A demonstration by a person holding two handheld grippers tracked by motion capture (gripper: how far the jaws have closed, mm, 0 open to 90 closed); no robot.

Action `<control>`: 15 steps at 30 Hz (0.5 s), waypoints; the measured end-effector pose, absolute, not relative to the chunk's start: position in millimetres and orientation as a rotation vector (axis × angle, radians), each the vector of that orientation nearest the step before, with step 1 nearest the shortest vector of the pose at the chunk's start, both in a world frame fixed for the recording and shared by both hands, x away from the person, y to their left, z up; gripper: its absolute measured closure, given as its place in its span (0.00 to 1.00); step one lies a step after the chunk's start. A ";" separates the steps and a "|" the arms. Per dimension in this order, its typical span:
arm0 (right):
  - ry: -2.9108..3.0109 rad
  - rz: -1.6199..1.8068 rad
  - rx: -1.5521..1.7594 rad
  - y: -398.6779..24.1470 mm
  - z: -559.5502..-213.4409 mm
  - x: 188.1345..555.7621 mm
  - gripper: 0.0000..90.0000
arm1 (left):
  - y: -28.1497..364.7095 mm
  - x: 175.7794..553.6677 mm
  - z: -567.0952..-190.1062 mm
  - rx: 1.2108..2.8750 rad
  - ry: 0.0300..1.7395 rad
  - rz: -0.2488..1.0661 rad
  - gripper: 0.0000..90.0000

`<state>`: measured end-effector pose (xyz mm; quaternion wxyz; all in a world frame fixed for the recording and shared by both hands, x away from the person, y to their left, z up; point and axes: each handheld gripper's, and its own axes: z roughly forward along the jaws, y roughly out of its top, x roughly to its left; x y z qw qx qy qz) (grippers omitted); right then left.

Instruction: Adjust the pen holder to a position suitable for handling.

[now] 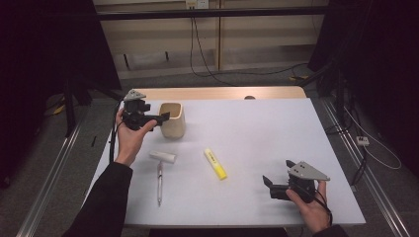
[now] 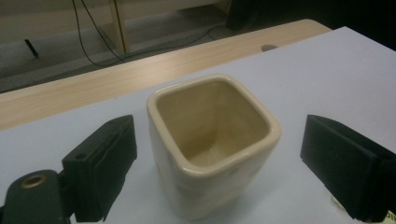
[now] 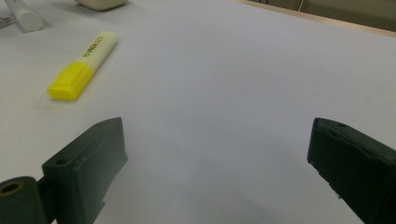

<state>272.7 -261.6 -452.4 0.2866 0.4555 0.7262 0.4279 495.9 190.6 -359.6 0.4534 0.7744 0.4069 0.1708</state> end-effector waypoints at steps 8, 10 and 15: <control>1.951 1.160 1.215 -261.6 -453.6 273.5 0.04 | 181.1 531.0 -370.3 2.014 1.002 0.405 0.23; 1.954 1.157 1.222 -261.8 -454.1 273.9 0.04 | 180.1 538.2 -371.0 2.039 0.999 0.413 0.23; 1.963 1.159 1.221 -261.4 -454.7 274.6 0.04 | 180.2 552.3 -372.5 2.087 0.985 0.393 0.20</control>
